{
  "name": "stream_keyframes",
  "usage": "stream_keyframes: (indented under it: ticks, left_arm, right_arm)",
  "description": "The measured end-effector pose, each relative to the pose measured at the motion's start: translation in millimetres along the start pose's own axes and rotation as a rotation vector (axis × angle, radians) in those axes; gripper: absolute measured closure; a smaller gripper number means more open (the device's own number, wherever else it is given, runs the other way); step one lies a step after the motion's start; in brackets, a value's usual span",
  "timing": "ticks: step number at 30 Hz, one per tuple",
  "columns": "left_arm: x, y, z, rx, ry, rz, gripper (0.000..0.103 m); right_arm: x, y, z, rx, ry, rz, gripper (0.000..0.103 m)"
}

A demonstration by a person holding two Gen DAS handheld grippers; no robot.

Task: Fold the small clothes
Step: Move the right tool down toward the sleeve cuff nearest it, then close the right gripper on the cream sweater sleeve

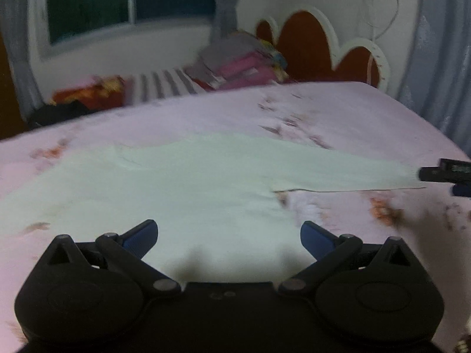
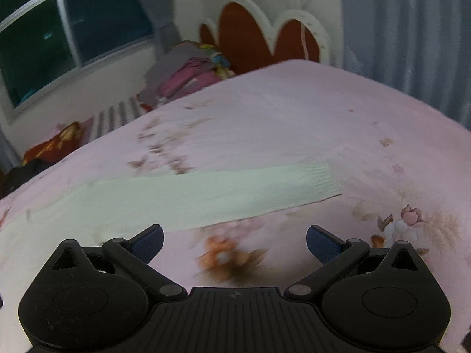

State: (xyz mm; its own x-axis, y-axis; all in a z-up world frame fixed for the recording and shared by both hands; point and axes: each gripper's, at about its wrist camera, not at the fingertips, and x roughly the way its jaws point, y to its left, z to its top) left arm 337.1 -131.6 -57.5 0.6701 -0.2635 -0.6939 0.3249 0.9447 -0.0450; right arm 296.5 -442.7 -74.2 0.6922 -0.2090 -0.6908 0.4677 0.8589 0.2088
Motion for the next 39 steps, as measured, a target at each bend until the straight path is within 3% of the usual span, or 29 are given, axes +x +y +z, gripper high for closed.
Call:
stream_keyframes:
  ticks: [3, 5, 6, 13, 16, 18, 26, 27, 28, 30, 31, 36, 39]
  left_arm:
    - [18, -8, 4, -0.039, 0.043, -0.026, 0.000]
    - [27, -14, 6, -0.035, 0.058, -0.013, 0.000]
    - [33, -17, 7, -0.024, 0.063, -0.003, 0.000]
    - [52, -28, 21, -0.017, 0.077, 0.047, 0.000]
    - [58, -26, 23, -0.028, 0.090, 0.071, 0.000]
    - [61, -23, 23, -0.035, 0.100, 0.083, 0.000]
    - [65, -19, 23, -0.042, 0.124, 0.103, 0.000]
    - [65, -18, 23, -0.049, 0.124, 0.104, 0.000]
    - [65, -16, 24, -0.056, 0.127, 0.104, 0.000]
    - [65, -10, 24, -0.089, 0.140, 0.095, 0.000]
    - [65, -7, 24, -0.104, 0.141, 0.090, 0.000]
    - [53, 19, 18, -0.130, 0.117, 0.141, 0.000]
    - [46, 45, 5, -0.162, 0.128, 0.147, 0.000]
  right_arm:
    - [23, -28, 9, 0.048, -0.003, -0.029, 0.000]
    - [37, -44, 14, 0.075, -0.007, -0.060, 0.028]
    - [43, -51, 15, 0.095, 0.005, -0.070, 0.049]
    - [77, -103, 17, 0.308, 0.056, -0.032, 0.050]
    - [88, -120, 15, 0.392, 0.073, 0.004, 0.065]
    - [97, -130, 14, 0.440, 0.089, 0.014, 0.068]
    - [96, -150, 18, 0.514, 0.063, 0.037, 0.069]
    - [96, -151, 19, 0.507, 0.059, 0.037, 0.072]
    - [96, -151, 20, 0.484, 0.057, 0.024, 0.084]
    - [96, -149, 23, 0.417, 0.061, -0.026, 0.095]
    - [97, -149, 24, 0.403, 0.061, -0.034, 0.098]
    - [92, -135, 30, 0.321, 0.054, -0.079, 0.100]
    - [81, -109, 34, 0.263, 0.024, -0.031, 0.100]
